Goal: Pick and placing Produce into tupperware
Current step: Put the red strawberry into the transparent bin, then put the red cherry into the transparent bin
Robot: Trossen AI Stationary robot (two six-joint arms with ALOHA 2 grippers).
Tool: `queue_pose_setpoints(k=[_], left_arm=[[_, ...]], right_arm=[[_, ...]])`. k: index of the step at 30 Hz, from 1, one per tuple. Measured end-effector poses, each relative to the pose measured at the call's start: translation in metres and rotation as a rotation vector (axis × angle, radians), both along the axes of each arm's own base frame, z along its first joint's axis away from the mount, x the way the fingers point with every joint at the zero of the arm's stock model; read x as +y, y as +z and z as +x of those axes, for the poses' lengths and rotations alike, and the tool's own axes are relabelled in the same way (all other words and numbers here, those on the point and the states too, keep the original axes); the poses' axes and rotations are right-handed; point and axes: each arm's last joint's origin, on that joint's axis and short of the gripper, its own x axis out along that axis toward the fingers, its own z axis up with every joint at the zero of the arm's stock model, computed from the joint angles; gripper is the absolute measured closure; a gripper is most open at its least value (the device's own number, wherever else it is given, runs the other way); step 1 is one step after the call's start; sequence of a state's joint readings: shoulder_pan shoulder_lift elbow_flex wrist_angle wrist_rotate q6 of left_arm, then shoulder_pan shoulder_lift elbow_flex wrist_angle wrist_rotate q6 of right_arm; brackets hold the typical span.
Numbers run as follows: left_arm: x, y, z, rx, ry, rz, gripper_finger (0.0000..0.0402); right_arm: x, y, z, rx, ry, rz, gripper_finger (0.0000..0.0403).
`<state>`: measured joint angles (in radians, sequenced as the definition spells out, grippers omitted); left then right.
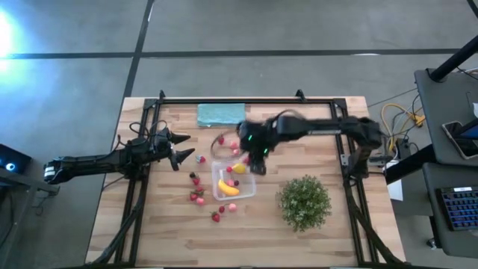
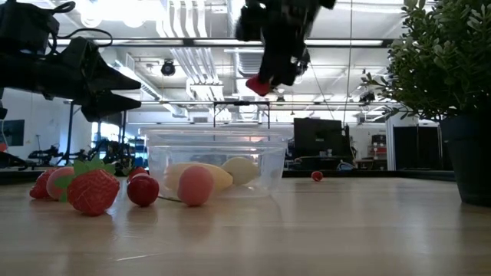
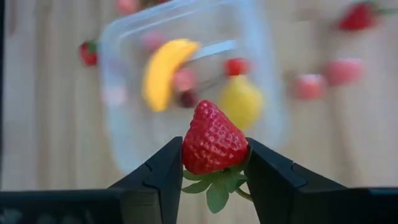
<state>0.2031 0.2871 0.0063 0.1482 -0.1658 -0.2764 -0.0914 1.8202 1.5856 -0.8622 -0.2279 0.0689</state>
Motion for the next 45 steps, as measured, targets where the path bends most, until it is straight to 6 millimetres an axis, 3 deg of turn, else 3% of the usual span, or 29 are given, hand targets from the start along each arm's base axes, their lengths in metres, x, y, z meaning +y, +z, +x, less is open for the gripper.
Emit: queue_pose_setpoints(k=[4,7,12,17,23,25,28,30,34,37,40,45], left_arm=[[0.0,0.0,0.0,-0.001,0.0,0.0,0.0088],[0.0,0.0,0.0,0.0,0.0,0.0,0.0088],[0.0,0.0,0.0,-0.001,0.0,0.0,0.0088],[0.0,0.0,0.0,0.0,0.0,0.0,0.0088],[0.0,0.0,0.0,0.0,0.0,0.0,0.0088],[0.0,0.0,0.0,0.001,0.0,0.0,0.0088],[0.0,0.0,0.0,0.0,0.0,0.0,0.0088],[0.0,0.0,0.0,-0.002,0.0,0.0,0.0088],[0.0,0.0,0.0,0.0,0.0,0.0,0.0088],[0.0,0.0,0.0,-0.001,0.0,0.0,0.0088],[0.0,0.0,0.0,0.0,0.0,0.0,0.0088],[0.0,0.0,0.0,-0.001,0.0,0.0,0.0088]], right_arm=[[0.038,-0.014,0.026,0.063,0.101,0.002,0.0255],[0.051,-0.025,0.046,0.082,0.097,-0.048,0.0255],[0.052,-0.034,0.066,0.191,0.091,-0.276,0.0248],[0.051,-0.041,0.074,0.333,0.104,-0.332,0.0202],[0.046,-0.021,0.077,0.296,0.085,-0.359,0.0136],[0.034,-0.01,0.073,0.288,0.021,-0.36,0.0123],[-0.008,-0.002,0.058,0.359,-0.117,-0.21,0.0119],[-0.043,-0.008,0.045,0.456,-0.249,-0.091,0.0121],[-0.113,-0.032,0.016,0.601,-0.578,-0.025,0.0132],[-0.154,-0.044,-0.009,0.669,-0.811,0.025,0.0138],[-0.18,-0.058,-0.025,0.701,-0.933,0.011,0.0141],[-0.194,-0.077,-0.032,0.678,-1.023,0.051,0.0137]])
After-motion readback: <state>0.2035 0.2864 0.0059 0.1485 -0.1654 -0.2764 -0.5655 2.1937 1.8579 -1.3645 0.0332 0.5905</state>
